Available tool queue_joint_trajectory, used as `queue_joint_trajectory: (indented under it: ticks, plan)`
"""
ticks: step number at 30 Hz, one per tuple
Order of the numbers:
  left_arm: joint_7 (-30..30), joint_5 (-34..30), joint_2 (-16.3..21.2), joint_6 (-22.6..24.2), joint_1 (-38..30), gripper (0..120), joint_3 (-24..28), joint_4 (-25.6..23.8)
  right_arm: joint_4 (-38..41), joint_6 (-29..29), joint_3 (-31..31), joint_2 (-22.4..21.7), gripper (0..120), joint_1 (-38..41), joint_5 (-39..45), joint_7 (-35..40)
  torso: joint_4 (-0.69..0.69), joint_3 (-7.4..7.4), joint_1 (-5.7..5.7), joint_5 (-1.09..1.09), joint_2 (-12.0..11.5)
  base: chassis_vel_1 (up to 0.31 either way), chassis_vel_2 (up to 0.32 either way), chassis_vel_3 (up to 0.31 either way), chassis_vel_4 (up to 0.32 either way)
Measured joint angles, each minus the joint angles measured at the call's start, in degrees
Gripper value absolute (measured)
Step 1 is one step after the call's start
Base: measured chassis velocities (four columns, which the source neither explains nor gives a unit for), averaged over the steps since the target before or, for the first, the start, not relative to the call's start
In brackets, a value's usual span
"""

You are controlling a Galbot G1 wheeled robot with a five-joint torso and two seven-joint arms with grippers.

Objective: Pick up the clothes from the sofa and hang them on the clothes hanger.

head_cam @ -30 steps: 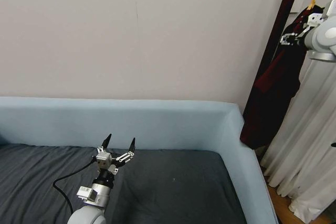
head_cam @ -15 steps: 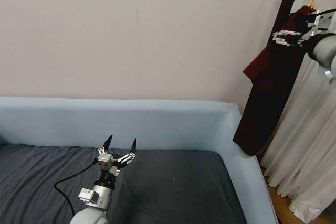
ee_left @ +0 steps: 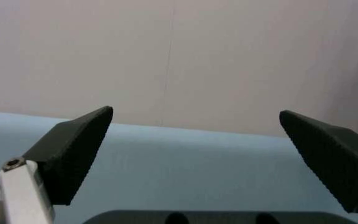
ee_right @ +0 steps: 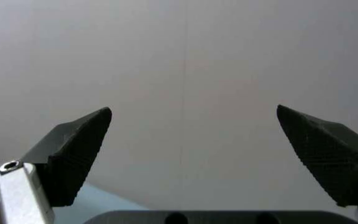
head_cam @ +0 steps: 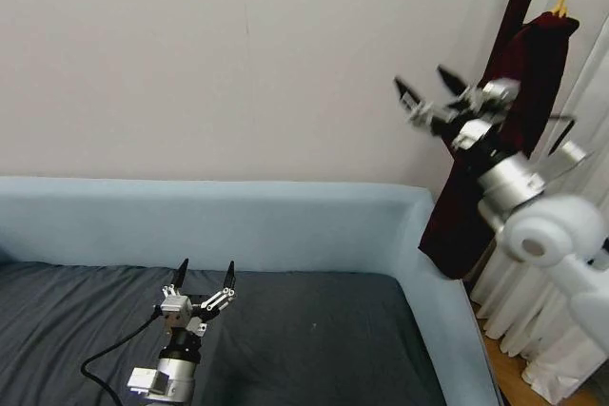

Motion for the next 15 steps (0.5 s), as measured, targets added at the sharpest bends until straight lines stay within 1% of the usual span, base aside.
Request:
queue_joint_trajectory:
  ticks: [1, 3, 6, 7, 8, 9, 10, 11, 12, 13, 14, 15]
  plan:
    - [0.0, 0.0, 0.0, 0.0, 0.0, 100, 0.0, 0.0, 0.0, 0.0, 0.0, 0.0, 100, 0.0, 0.0, 0.0, 0.00, 0.00, 0.00, 0.00, 0.0, 0.000, 0.000, 0.000, 0.000]
    - [-1.0, 0.7, -0.6, 0.0, 0.9, 100, 0.0, 0.0, -1.3, -1.0, -0.2, 2.8, 100, -4.4, -4.7, 3.0, 0.00, 0.00, 0.00, 0.00, 0.0, 0.000, 0.000, 0.000, 0.000]
    - [-3.5, 0.9, -1.6, 0.1, 2.5, 100, -0.3, -0.3, -2.6, -1.6, 0.4, 6.2, 100, -9.9, -9.4, 5.0, 0.00, 0.01, 0.00, 0.01, 0.0, 0.000, 0.000, 0.000, 0.000]
    - [-3.5, 0.9, -1.6, 0.1, 2.5, 100, -0.3, -0.3, -2.6, -1.6, 0.4, 6.2, 100, -9.9, -9.4, 5.0, 0.00, 0.01, 0.00, 0.01, 0.0, 0.000, 0.000, 0.000, 0.000]
    - [-4.8, 1.0, -2.1, 0.2, 3.3, 100, -0.5, -0.6, -2.6, -1.9, 1.3, 7.8, 100, -12.8, -11.3, 5.1, -0.01, 0.00, 0.00, 0.01, 0.0, 0.000, 0.000, 0.000, 0.000]
    - [-6.5, 2.0, -3.4, 0.5, 4.8, 100, -1.0, -1.4, -1.7, -3.3, 3.4, 10.5, 100, -17.6, -14.3, 5.1, -0.02, 0.00, 0.00, 0.02, 0.0, 0.000, 0.000, 0.000, 0.000]
    - [-7.8, 4.1, -4.6, 0.6, 6.2, 100, -1.4, -2.0, -0.6, -5.2, 5.7, 12.9, 100, -21.2, -17.4, 5.2, -0.02, 0.00, 0.00, -0.01, 0.0, 0.000, 0.000, 0.000, 0.000]
    - [-9.2, 6.3, -5.5, 0.5, 7.2, 100, -1.6, -2.5, 0.1, -6.5, 7.6, 14.8, 100, -23.4, -20.1, 5.3, -0.02, -0.01, 0.00, -0.01, 0.0, 0.000, 0.000, 0.000, 0.000]
    - [-9.2, 6.3, -5.5, 0.5, 7.2, 100, -1.6, -2.5, 0.1, -6.5, 7.6, 14.8, 100, -23.4, -20.1, 5.3, -0.02, -0.01, 0.00, -0.01, 0.0, 0.000, 0.000, 0.000, 0.000]
    - [-10.8, 8.7, -6.8, -0.3, 8.3, 100, -1.9, -2.8, 0.7, -7.9, 9.9, 17.0, 100, -26.0, -23.7, 5.3, -0.01, -0.01, 0.00, 0.01, 0.0, 0.000, 0.000, 0.000, 0.000]
    - [-11.6, 10.1, -7.8, -1.2, 9.2, 100, -2.0, -3.0, 1.1, -8.9, 11.7, 18.4, 100, -28.0, -26.2, 5.0, 0.02, -0.01, 0.00, 0.00, 0.0, 0.000, 0.000, 0.000, 0.000]
    - [-12.2, 11.2, -8.9, -2.0, 10.2, 100, -2.1, -3.1, 1.7, -10.3, 13.9, 19.9, 100, -30.1, -28.9, 4.5, 0.01, -0.01, 0.00, 0.00, 0.0, 0.000, 0.000, 0.000, 0.000]
